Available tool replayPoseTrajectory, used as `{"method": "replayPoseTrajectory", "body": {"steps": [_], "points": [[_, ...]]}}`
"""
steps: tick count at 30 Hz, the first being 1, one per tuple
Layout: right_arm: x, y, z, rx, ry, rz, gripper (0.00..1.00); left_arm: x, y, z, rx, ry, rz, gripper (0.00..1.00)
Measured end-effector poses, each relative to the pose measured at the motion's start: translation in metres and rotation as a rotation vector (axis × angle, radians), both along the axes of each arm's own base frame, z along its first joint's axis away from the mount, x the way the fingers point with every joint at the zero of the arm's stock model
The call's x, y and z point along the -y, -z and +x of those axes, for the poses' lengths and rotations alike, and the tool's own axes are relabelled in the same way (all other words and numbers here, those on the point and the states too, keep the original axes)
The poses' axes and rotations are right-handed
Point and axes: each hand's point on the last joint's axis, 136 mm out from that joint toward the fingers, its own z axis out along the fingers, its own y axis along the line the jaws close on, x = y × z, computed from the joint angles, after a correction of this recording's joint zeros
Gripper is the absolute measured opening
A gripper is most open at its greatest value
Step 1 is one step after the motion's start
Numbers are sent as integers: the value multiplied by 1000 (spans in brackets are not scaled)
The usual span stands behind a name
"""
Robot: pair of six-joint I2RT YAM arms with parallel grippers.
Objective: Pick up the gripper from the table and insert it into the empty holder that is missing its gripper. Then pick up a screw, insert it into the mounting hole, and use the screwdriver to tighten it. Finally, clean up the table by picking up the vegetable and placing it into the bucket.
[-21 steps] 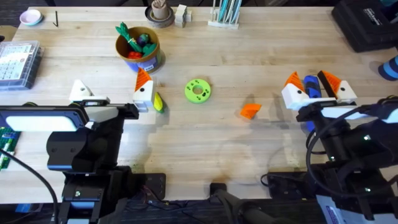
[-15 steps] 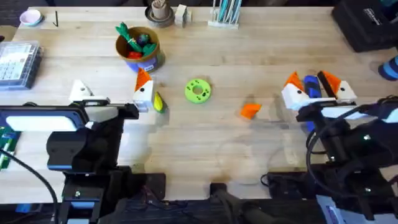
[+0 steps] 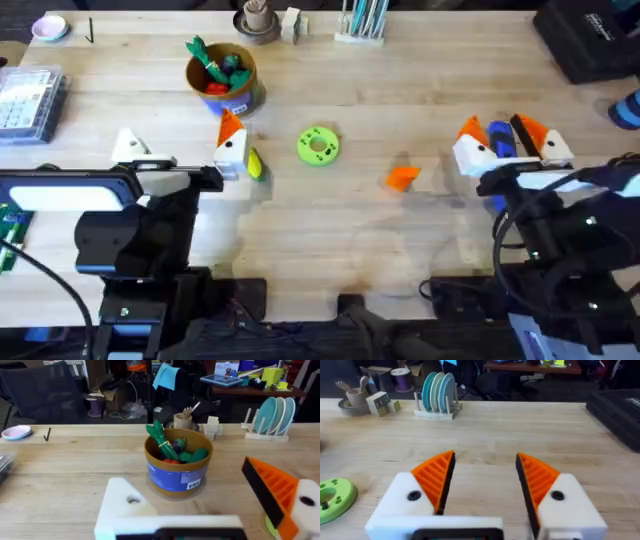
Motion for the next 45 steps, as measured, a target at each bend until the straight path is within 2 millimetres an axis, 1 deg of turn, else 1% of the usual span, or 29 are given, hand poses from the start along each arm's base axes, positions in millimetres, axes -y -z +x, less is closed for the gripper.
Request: {"method": "replayPoseTrajectory", "body": {"steps": [2, 4, 7, 9, 12, 15, 19, 22, 24, 27, 30, 36, 41, 45], "points": [[-2, -1, 0, 1, -12, 5, 785, 0, -1, -1, -11, 0, 0, 993], [-5, -2, -1, -3, -25, 26, 784, 0, -8, -4, -21, -1, 0, 993], [-8, -3, -2, -30, -40, 71, 784, -1, -30, -11, -37, -6, -1, 993], [-9, -10, -3, -51, -43, 90, 783, -2, -47, -17, -62, -9, -1, 993], [-10, -30, -8, -93, -46, 111, 785, -5, -65, -23, -138, -29, 1, 993], [-11, -54, -14, -159, -47, 118, 785, -9, -81, -24, -223, -54, 5, 993], [-12, -80, -18, -264, -44, 119, 785, -12, -97, -23, -347, -69, 12, 992], [-12, -98, -17, -339, -41, 119, 785, -13, -107, -18, -441, -72, 17, 993], [-12, -107, -14, -379, -38, 120, 785, -10, -112, -14, -495, -57, 15, 993], [-13, -118, -8, -425, -43, 123, 783, 2, -119, -4, -535, 11, -2, 993], [-18, -126, -3, -433, -69, 131, 785, 12, -116, 2, -564, 65, -18, 993], [-23, -122, -4, -459, -95, 141, 785, 20, -99, 5, -651, 85, -107, 994], [-24, -122, -5, -460, -102, 143, 785, 29, -78, 8, -757, 107, -190, 993], [-25, -122, -5, -461, -105, 144, 785, 41, -53, 6, -893, 150, -251, 993]]}}
